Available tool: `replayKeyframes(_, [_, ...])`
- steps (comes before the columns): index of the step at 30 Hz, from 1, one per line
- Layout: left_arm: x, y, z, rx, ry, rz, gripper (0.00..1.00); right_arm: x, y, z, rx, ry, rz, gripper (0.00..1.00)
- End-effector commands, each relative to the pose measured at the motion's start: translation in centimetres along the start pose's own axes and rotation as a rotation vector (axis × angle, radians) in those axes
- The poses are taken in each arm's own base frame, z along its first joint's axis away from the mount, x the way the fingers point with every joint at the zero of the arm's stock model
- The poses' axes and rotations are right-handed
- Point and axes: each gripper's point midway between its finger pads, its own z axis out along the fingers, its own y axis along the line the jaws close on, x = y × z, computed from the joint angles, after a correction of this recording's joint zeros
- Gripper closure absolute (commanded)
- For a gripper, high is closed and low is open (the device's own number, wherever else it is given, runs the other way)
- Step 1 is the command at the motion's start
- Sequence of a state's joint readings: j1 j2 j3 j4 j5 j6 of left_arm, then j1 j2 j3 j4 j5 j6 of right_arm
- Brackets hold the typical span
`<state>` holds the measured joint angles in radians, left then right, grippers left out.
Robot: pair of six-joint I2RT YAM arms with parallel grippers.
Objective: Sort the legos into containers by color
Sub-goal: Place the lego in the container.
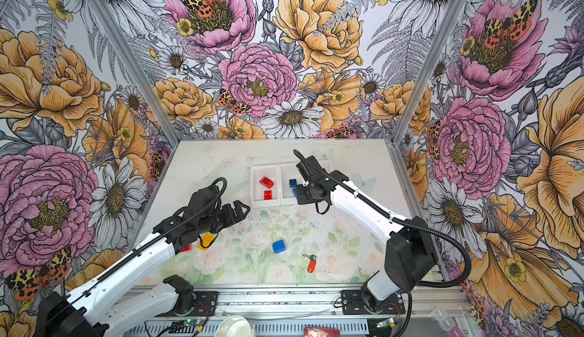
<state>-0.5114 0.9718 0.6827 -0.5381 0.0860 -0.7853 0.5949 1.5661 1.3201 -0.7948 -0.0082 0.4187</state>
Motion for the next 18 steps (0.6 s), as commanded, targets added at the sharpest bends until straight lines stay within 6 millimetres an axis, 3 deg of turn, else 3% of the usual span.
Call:
replayKeyframes(1, [-1.0,-0.3,-0.4,-0.004,-0.031,0.012,0.01,-3.1,0.9,-0.1,-0.019,-0.054,-0.049,0.70])
replayKeyframes(10, [-1.2,-0.4,-0.2,-0.009,-0.025,0.017,0.01,-7.4,1.0,3.5,0.003,-0.057,-0.092,0.70])
replayKeyframes(18, [-1.2,-0.3,0.1,-0.017,-0.020,0.012,0.01,-9.3,-0.1,7.4,0.033,-0.038,-0.098,0.70])
